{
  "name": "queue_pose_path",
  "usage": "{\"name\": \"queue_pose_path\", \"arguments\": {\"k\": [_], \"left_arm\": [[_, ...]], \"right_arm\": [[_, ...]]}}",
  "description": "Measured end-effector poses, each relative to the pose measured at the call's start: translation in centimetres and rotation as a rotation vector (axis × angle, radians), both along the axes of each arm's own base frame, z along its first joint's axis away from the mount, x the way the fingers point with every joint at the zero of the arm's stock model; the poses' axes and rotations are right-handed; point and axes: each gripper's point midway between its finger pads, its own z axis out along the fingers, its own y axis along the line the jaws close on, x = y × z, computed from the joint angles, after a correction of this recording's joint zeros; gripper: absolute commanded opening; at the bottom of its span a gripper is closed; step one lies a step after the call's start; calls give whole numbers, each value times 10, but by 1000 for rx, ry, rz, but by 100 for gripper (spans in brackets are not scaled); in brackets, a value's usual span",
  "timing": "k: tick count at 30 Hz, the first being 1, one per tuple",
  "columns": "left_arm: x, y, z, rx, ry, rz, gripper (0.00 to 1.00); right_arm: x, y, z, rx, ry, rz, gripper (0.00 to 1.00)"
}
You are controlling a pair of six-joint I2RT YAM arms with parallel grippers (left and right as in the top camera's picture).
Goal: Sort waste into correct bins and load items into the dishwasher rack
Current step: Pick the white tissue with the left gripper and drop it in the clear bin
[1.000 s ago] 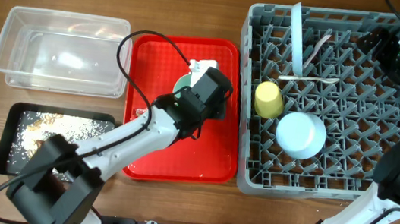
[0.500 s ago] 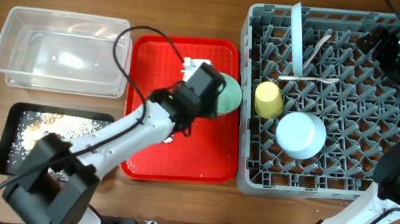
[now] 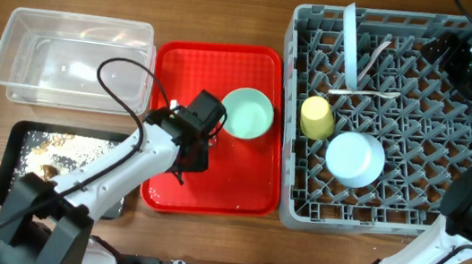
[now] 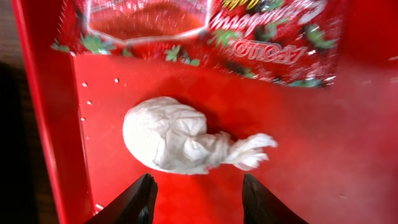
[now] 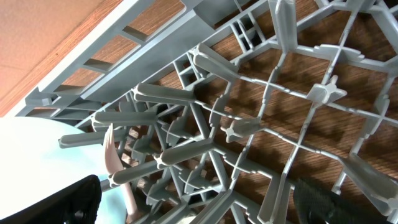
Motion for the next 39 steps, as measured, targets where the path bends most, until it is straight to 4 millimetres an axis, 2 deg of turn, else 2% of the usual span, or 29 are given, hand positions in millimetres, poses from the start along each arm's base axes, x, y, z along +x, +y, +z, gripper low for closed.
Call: {"name": "queue_pose_path", "arguments": {"k": [6, 9, 10, 11, 15, 18, 19, 21, 24, 25, 26, 27, 29, 31, 32, 34, 35, 37, 38, 39], "left_arm": [[9, -6, -19, -47, -75, 7, 43], [7, -4, -25, -49, -76, 12, 23], [7, -4, -25, -48, -77, 11, 8], [7, -4, -25, -48, -77, 7, 4], [6, -4, -25, -46, -72, 12, 4], [-11, 7, -17, -4, -5, 12, 4], [-12, 8, -7, 3, -5, 12, 4], [5, 4, 24, -21, -102, 16, 4], [48, 8, 104, -62, -408, 68, 4], [61, 19, 131, -57, -521, 114, 4], [68, 28, 144, -48, -583, 150, 4], [77, 46, 160, -20, -661, 217, 4], [91, 78, 171, 40, -732, 325, 5], [108, 104, 170, 79, -768, 421, 17], [117, 119, 166, 97, -775, 471, 31], [131, 151, 149, 146, -756, 561, 66], [136, 160, 141, 156, -746, 585, 80], [151, 185, 104, 161, -675, 636, 91], [156, 191, 89, 150, -645, 638, 92], [158, 193, 82, 146, -629, 628, 92]], "right_arm": [[0, 0, 0, 0, 1, 0, 100], [0, 0, 0, 0, 0, 0, 100], [0, 0, 0, 0, 0, 0, 100], [0, 0, 0, 0, 0, 0, 100], [0, 0, 0, 0, 0, 0, 100], [0, 0, 0, 0, 0, 0, 100], [0, 0, 0, 0, 0, 0, 100], [0, 0, 0, 0, 0, 0, 100], [0, 0, 0, 0, 0, 0, 100], [0, 0, 0, 0, 0, 0, 100], [0, 0, 0, 0, 0, 0, 99], [0, 0, 0, 0, 0, 0, 100], [0, 0, 0, 0, 0, 0, 100], [0, 0, 0, 0, 0, 0, 100], [0, 0, 0, 0, 0, 0, 100], [0, 0, 0, 0, 1, 0, 100], [0, 0, 0, 0, 0, 0, 100], [0, 0, 0, 0, 0, 0, 100], [0, 0, 0, 0, 0, 0, 100], [0, 0, 0, 0, 0, 0, 100]]}}
